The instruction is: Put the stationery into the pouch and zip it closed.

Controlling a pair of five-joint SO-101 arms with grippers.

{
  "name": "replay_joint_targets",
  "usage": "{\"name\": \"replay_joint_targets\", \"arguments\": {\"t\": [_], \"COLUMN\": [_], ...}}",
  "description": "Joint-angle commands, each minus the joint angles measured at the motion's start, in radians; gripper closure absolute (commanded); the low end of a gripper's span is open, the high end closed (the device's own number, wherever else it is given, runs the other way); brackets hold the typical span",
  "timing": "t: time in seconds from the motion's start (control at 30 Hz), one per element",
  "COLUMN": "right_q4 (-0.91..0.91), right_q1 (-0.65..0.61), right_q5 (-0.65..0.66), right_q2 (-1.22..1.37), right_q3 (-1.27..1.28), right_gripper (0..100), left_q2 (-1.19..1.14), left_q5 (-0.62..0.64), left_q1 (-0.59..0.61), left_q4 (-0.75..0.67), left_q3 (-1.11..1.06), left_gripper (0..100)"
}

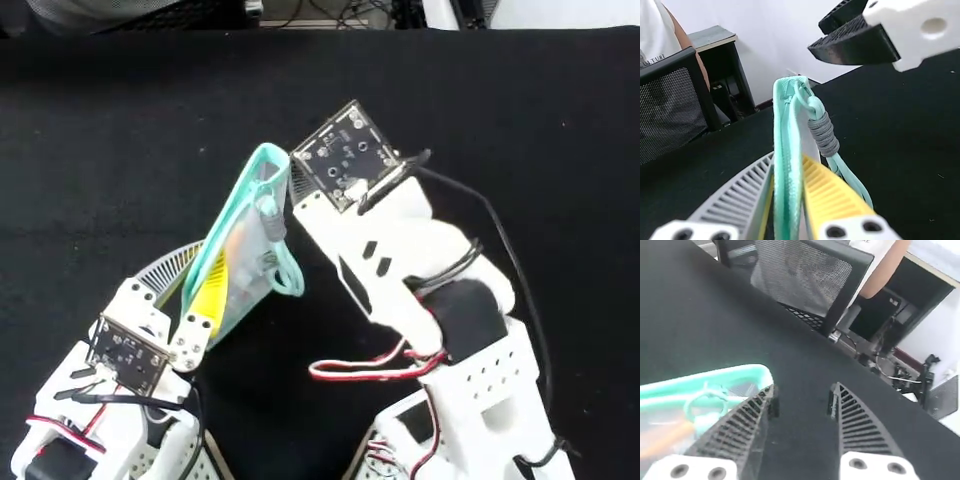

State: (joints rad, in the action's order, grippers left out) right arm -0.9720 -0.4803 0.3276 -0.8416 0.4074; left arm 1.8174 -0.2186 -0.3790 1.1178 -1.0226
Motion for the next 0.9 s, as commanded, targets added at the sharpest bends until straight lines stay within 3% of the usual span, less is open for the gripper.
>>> {"name": "replay_joint_targets", "arguments": {"t": [0.0, 0.6, 0.87], "right_q4": [-0.021, -0.052, -0.02], "right_q1": [-0.046, -0.167, -0.167], "right_q5": [-0.02, -0.026, -0.026], "right_q2": [-0.007, 0.05, -0.206], "right_q3": [-0.007, 0.015, 0.124], "right_gripper": [81.5, 81.6, 81.8], "left_q2": [-0.003, -0.003, -0.003], "left_q5": [-0.006, -0.006, -0.006], "left_q1": [0.001, 0.001, -0.005], "left_q4": [0.003, 0.012, 0.026], "left_q3": [-0.001, 0.001, 0.001], "left_gripper": [97, 97, 97]}}
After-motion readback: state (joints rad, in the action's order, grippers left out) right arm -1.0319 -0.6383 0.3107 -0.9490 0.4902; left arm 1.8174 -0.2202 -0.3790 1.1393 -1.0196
